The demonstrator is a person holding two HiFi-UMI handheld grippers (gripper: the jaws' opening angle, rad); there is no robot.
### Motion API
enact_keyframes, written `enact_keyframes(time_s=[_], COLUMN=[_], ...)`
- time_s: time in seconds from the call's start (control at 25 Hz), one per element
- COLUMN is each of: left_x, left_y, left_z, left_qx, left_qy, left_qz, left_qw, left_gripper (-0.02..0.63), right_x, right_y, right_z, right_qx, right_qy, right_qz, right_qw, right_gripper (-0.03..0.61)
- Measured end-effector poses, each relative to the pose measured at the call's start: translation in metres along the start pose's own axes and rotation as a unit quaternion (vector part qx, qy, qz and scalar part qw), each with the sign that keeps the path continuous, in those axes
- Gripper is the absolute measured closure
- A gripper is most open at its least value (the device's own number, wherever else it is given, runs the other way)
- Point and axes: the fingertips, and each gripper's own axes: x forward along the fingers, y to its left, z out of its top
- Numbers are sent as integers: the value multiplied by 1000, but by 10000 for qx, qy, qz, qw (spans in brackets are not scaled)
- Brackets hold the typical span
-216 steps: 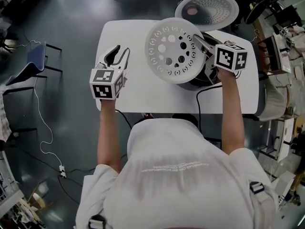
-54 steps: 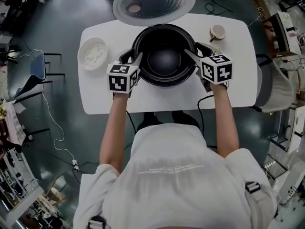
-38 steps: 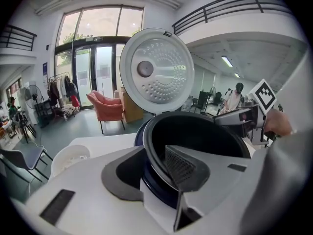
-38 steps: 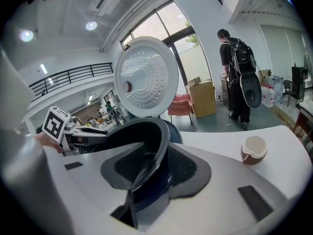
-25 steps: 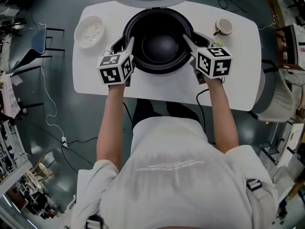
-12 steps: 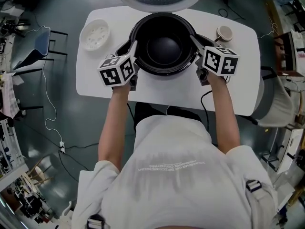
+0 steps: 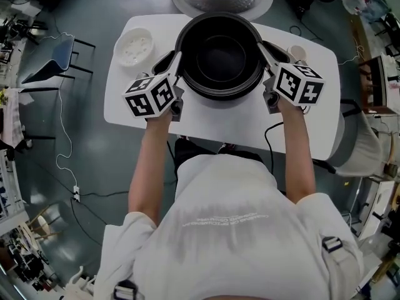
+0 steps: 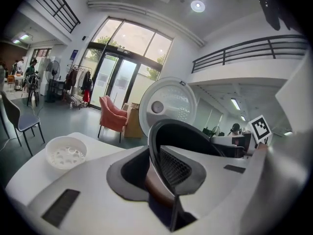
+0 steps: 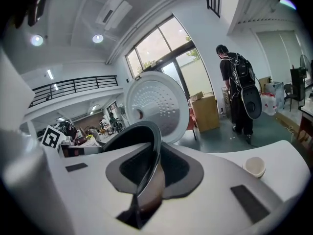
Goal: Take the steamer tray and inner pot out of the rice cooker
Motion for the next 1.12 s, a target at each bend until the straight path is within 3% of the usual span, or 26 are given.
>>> enact_keyframes(time_s=[0.48, 0.84, 1.12], left_x=[-62, -118, -166], left_y=[1, 46, 87], left_z=[57, 77, 65], left_qx=[-50, -151, -580], left_qy=[-906, -1340, -1491], left_qz=[128, 640, 1032], left_qw=[9958, 9888, 9817], left_gripper=[543, 548, 551], right_x=[-7, 28, 55], right_y=[58, 122, 177], right_z=[51, 46, 29], right_qx=[-374, -559, -629], right_qy=[-434, -266, 14], right_qz=[565, 1218, 1657], right_qw=[9968, 9906, 9842], right_gripper=[500, 495, 497])
